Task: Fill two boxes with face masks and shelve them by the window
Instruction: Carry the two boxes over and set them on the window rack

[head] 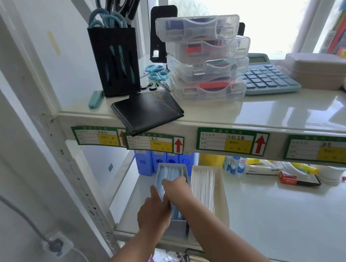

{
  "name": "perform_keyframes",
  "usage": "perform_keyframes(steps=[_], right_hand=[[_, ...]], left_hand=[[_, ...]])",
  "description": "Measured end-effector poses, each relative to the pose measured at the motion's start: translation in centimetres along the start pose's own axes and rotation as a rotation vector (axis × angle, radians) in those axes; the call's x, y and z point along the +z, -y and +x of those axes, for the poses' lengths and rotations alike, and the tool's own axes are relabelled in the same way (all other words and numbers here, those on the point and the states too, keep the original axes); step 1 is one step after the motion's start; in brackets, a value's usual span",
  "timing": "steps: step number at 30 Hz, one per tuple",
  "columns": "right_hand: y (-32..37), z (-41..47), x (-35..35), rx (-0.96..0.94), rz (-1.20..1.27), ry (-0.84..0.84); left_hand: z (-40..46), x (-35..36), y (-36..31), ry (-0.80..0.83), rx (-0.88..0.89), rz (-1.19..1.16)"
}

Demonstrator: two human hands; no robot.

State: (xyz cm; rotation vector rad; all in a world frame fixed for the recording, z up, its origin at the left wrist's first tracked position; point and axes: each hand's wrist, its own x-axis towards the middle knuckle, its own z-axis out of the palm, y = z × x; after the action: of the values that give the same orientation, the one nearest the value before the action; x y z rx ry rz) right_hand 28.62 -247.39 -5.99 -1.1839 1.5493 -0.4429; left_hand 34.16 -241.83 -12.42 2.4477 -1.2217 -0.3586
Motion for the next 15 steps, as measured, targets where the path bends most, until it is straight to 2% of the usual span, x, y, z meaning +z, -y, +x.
perform_keyframes(steps=[3, 7, 15], right_hand=[[-0.4, 0.4, 0.1, -0.008, 0.066, -0.008], [-0.9, 1.1, 0.1, 0.121, 0.181, 0.026], [-1.5, 1.7, 0.2, 0.069, 0.265, 0.060]], left_hand=[[-0.1, 0.0, 0.0, 0.007, 0.021, 0.002], [0.2, -0.1, 0.1, 0.028, 0.040, -0.017], [0.6, -0.3, 0.5, 0.082, 0.071, -0.049]])
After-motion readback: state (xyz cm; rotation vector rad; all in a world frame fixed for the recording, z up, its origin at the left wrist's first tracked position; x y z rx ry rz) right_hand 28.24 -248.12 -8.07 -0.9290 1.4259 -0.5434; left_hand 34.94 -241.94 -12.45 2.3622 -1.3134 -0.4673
